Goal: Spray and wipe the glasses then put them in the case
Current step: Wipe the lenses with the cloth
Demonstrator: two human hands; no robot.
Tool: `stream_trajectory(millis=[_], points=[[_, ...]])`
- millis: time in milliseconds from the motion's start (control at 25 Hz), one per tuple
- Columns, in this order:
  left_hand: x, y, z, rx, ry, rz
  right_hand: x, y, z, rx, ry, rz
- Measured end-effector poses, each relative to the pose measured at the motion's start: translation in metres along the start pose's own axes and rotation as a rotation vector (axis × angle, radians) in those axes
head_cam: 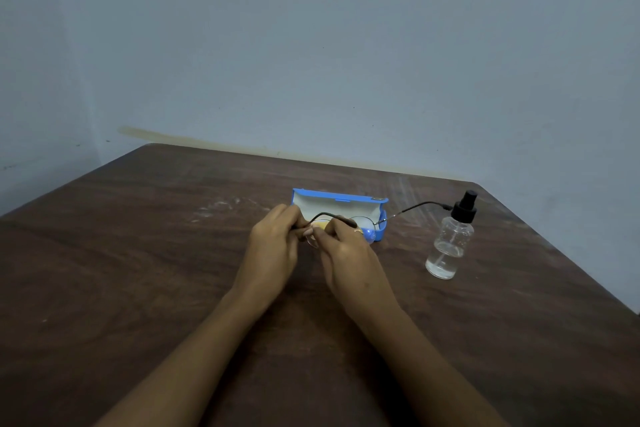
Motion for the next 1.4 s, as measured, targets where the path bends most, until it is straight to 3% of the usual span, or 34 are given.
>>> stream_trajectory(millis=[160,560,680,840,1120,1400], points=[[-0.002,-0.003,-0.002,-0.018,0.038,0.029,0.000,-0.002,0.006,-0.048,0.005,0.015],[0.002,0.004,0.000,0.030,0.000,0.015,-0.012,-0.010,0.000,0.175,0.069,0.236],[0.002,0.005,0.001,0.044,-0.014,0.002,-0.009,-0.006,0.001,0.172,0.127,0.085],[0.000,0.002,-0.001,0.033,-0.016,-0.017,-0.007,-0.005,0.000,0.107,0.025,-0.104],[-0.005,0.003,-0.001,0.004,0.042,0.035,-0.006,-0.002,0.006,-0.003,-0.006,-0.141],[-0.003,0.002,-0.003,-0.010,0.037,0.036,-0.008,-0.002,0.007,0.192,0.044,0.026]])
Point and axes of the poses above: each hand's wrist, its own z-axis away from the middle knuckle, its own x-axis out of the palm, y = z × x, the point moved 2 cm from there along -z, towards the middle knuckle, and after that the axes turned 11 degrees about -x, right-handed, at the moved point
